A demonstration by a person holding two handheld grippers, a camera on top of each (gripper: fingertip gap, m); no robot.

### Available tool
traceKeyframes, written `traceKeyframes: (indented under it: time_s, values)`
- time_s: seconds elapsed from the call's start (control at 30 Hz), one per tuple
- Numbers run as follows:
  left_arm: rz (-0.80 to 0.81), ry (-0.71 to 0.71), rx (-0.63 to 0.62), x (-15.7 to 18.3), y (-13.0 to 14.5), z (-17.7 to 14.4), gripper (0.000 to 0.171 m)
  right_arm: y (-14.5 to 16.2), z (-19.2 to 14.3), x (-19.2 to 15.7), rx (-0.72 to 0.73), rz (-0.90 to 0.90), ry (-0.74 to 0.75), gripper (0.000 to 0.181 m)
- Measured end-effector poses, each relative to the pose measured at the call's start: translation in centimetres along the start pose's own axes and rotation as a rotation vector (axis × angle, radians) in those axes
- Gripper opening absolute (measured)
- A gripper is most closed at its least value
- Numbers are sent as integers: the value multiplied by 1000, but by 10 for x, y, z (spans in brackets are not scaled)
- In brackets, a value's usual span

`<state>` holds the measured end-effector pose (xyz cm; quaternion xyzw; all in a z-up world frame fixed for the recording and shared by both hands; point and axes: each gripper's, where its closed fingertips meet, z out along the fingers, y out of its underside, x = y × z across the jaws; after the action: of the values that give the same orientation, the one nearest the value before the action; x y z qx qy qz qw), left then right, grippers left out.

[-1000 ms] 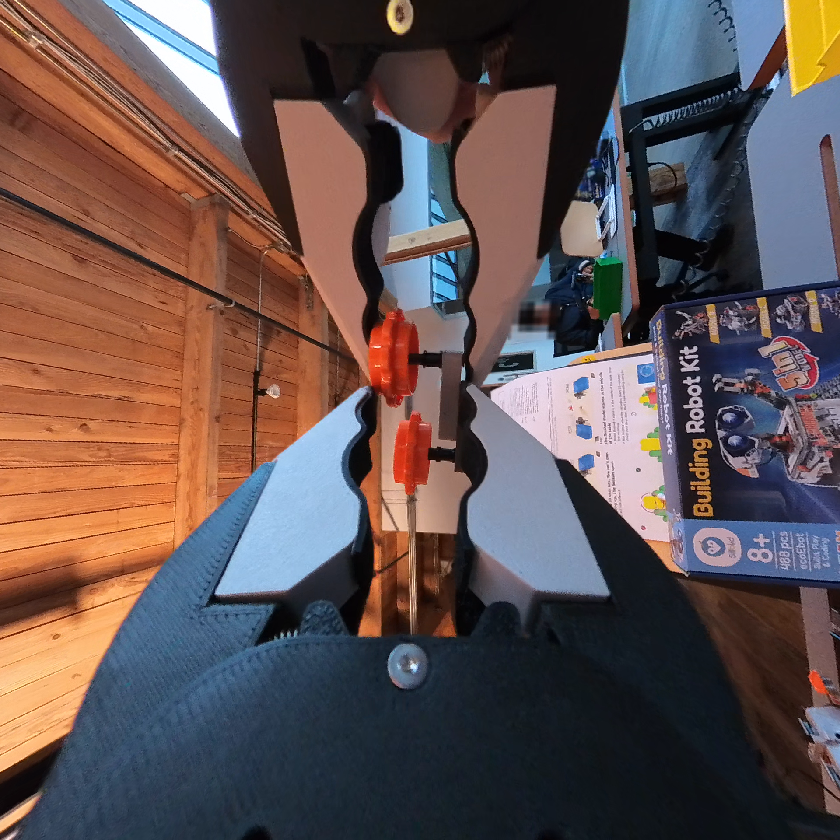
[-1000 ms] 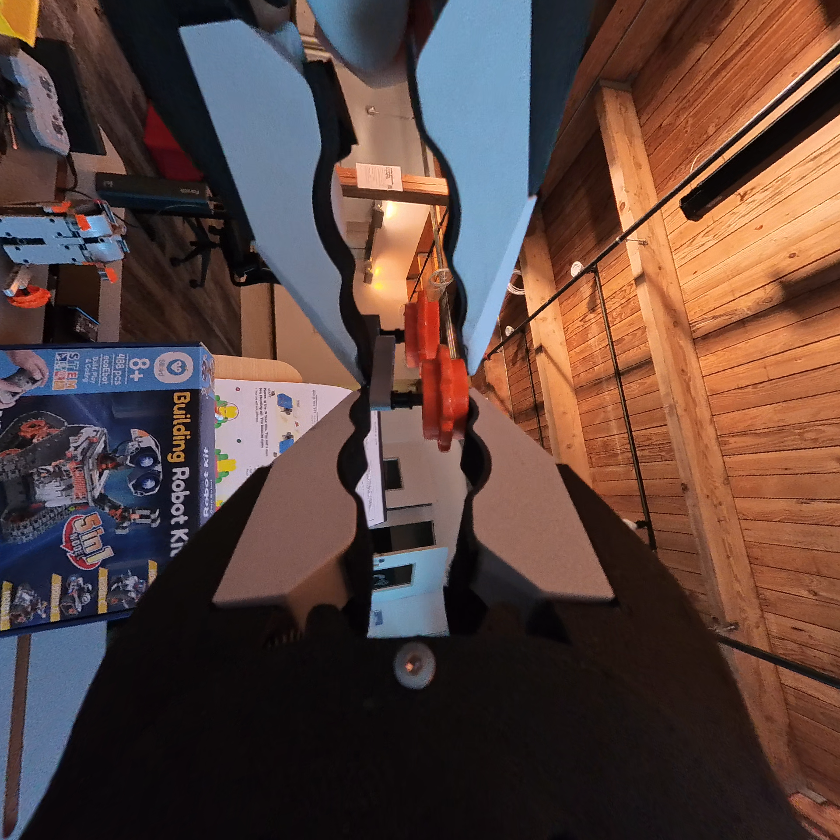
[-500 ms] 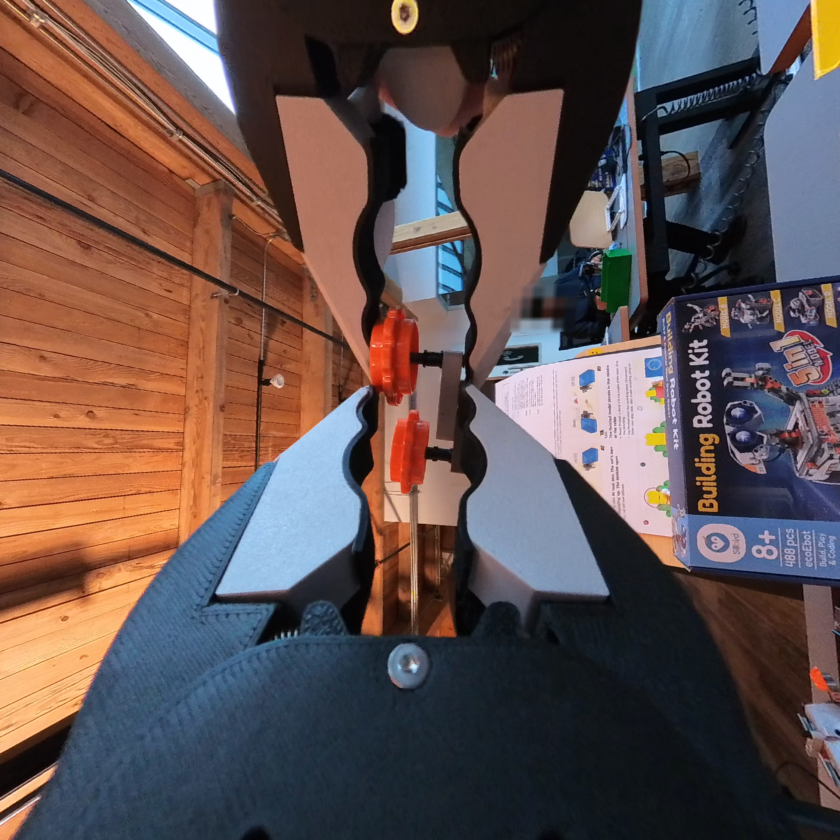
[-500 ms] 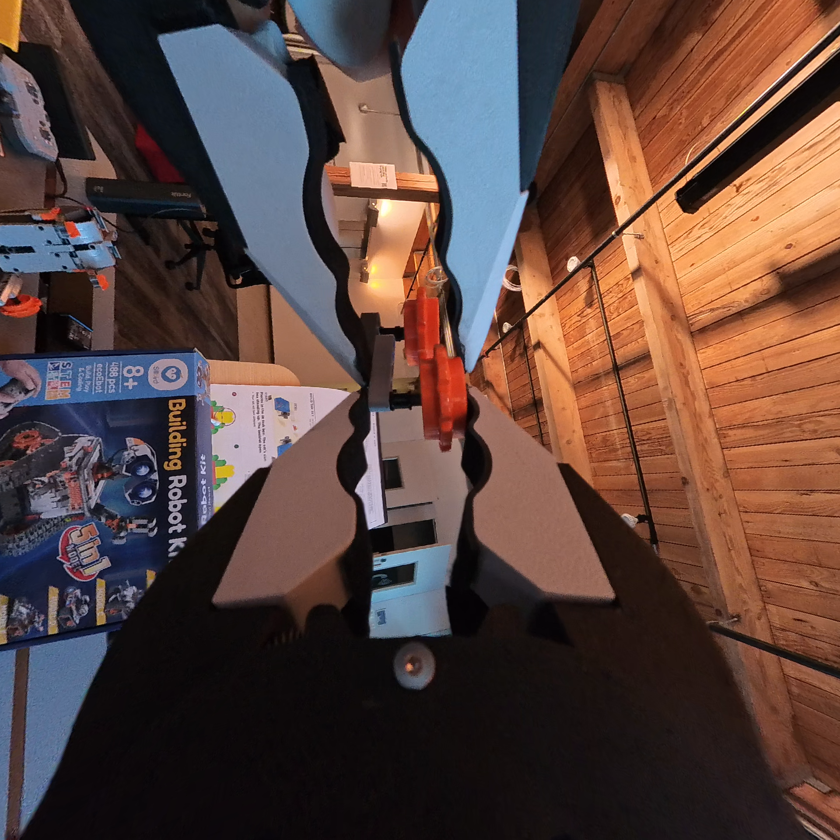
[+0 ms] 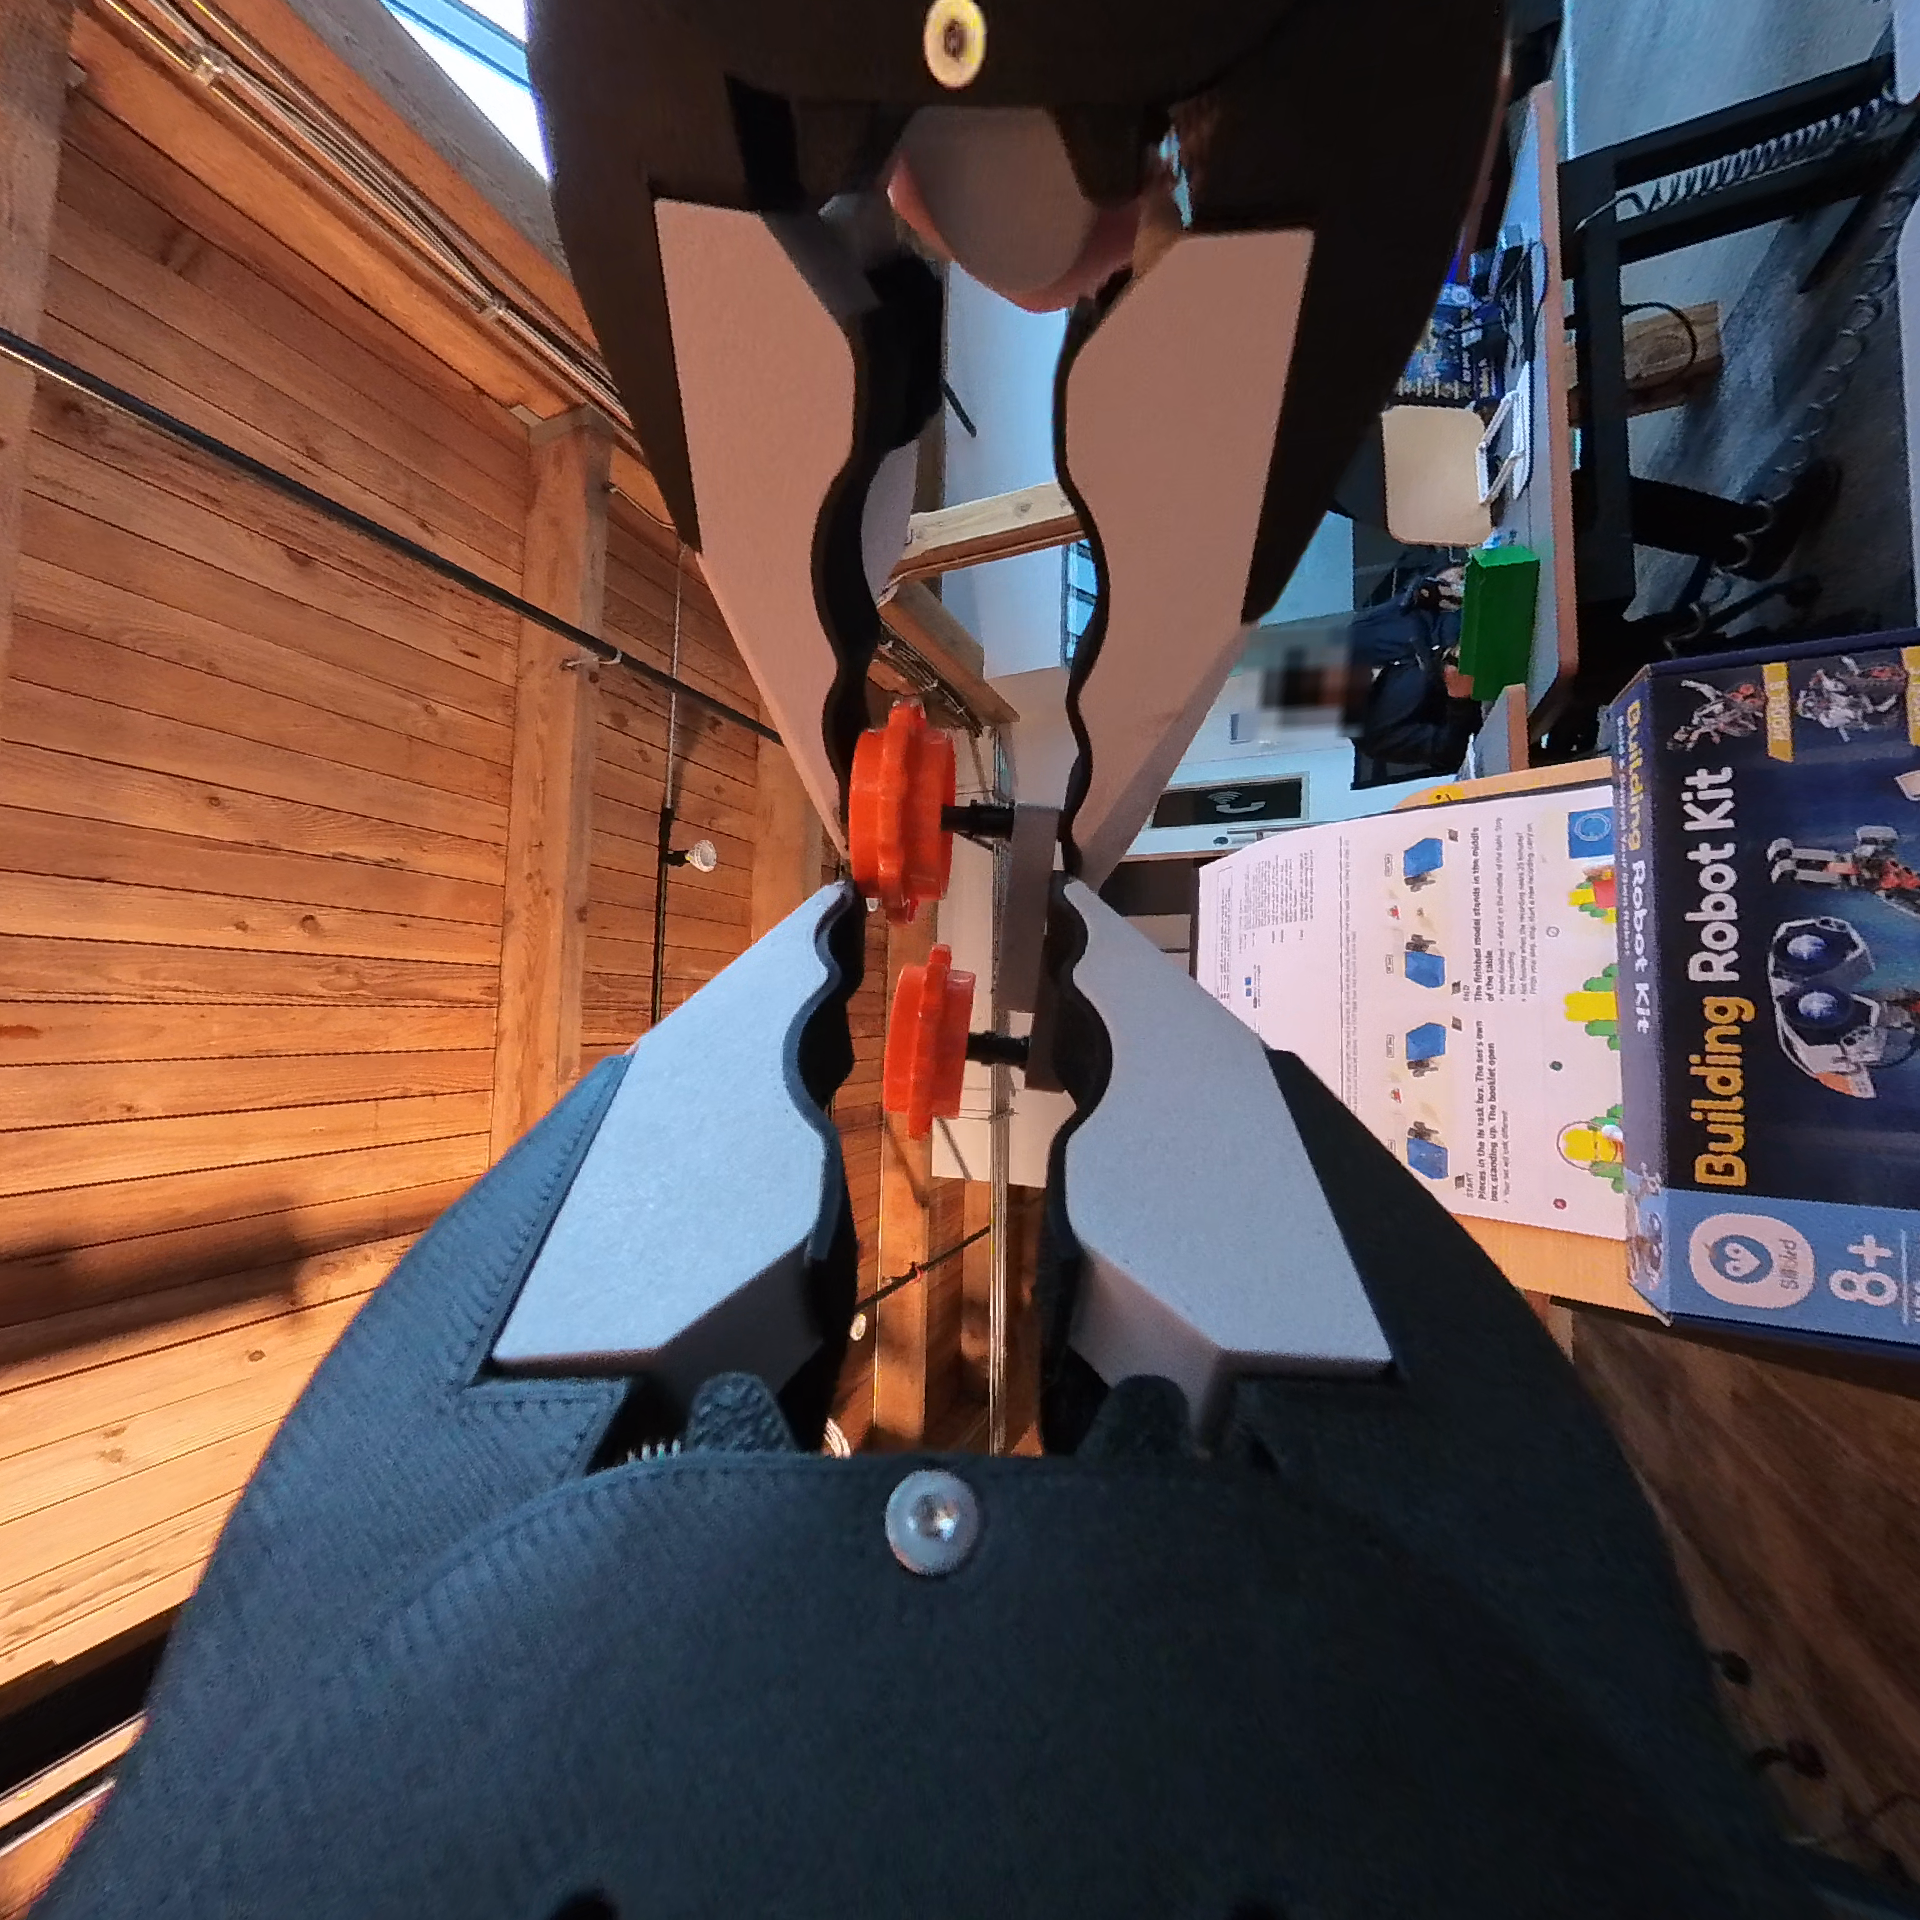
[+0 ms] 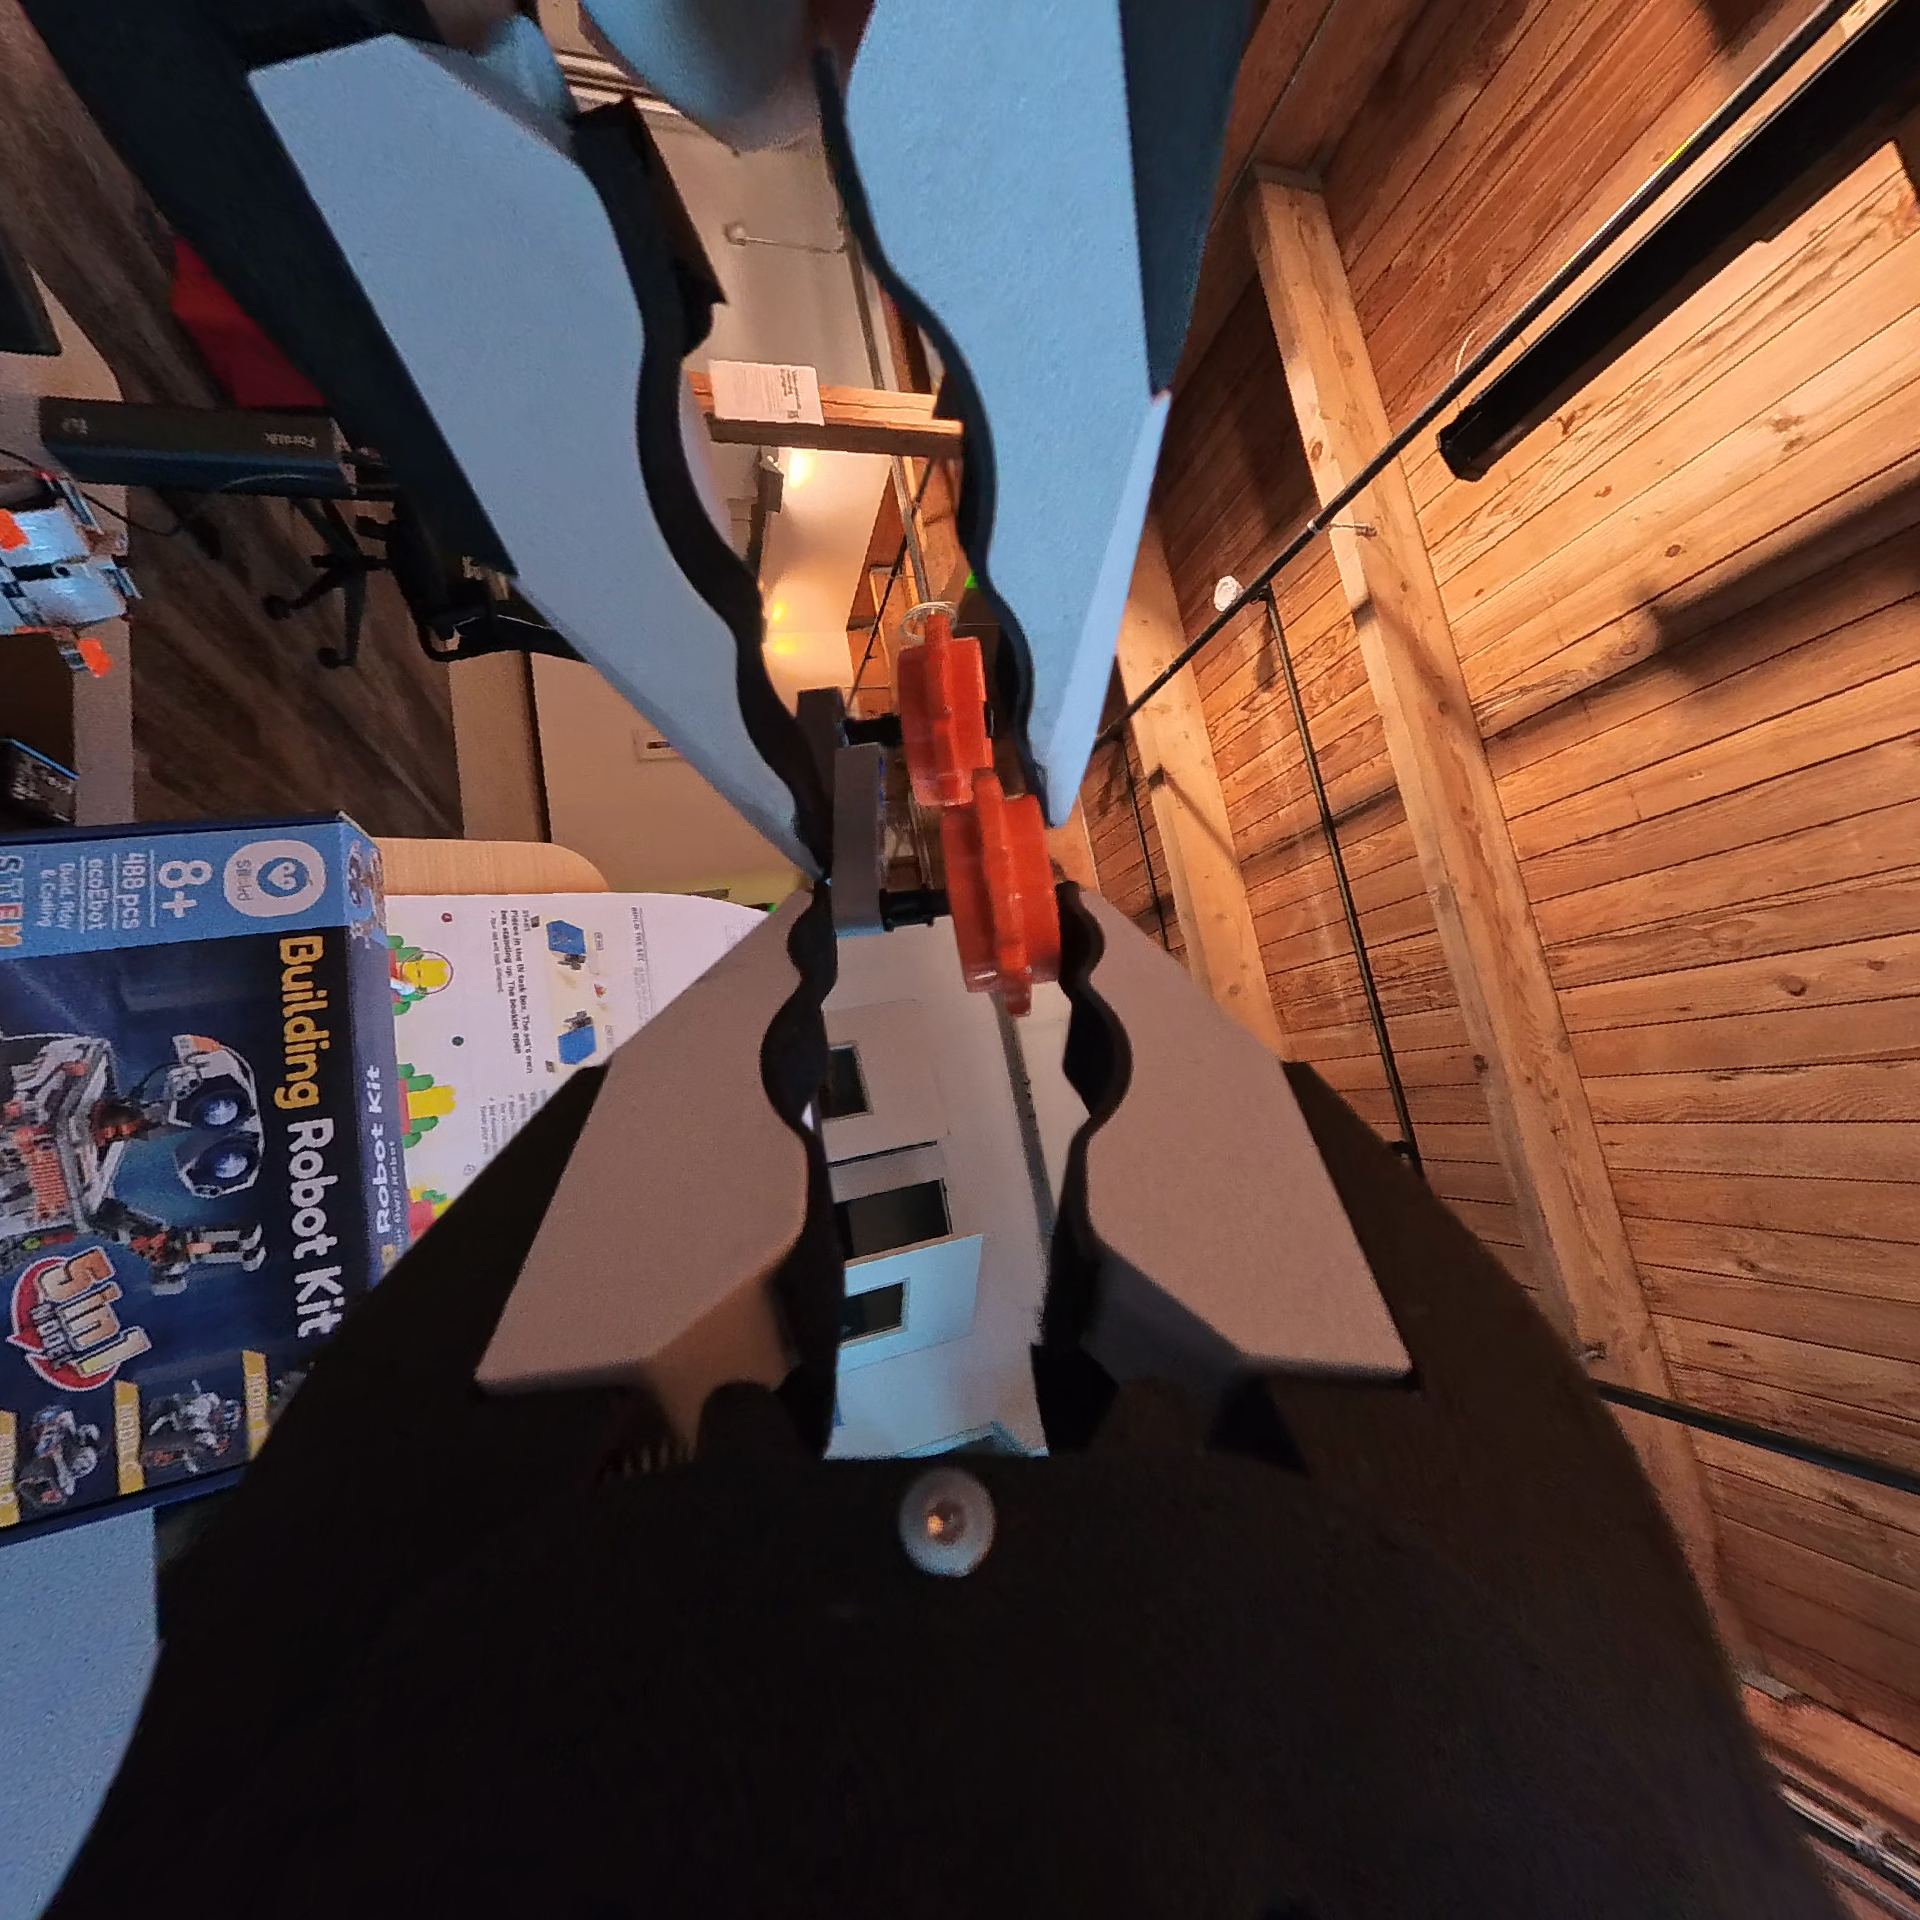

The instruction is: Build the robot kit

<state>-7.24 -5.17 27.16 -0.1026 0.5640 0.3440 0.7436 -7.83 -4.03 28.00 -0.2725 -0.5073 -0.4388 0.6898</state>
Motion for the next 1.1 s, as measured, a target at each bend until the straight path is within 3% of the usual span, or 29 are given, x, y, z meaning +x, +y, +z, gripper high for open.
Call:
traceKeyframes:
  time_s: [1.1]
  values:
    - [-7,5,-19,-1,3,0,32,-1,3,-1,-48,-39,-24,38]
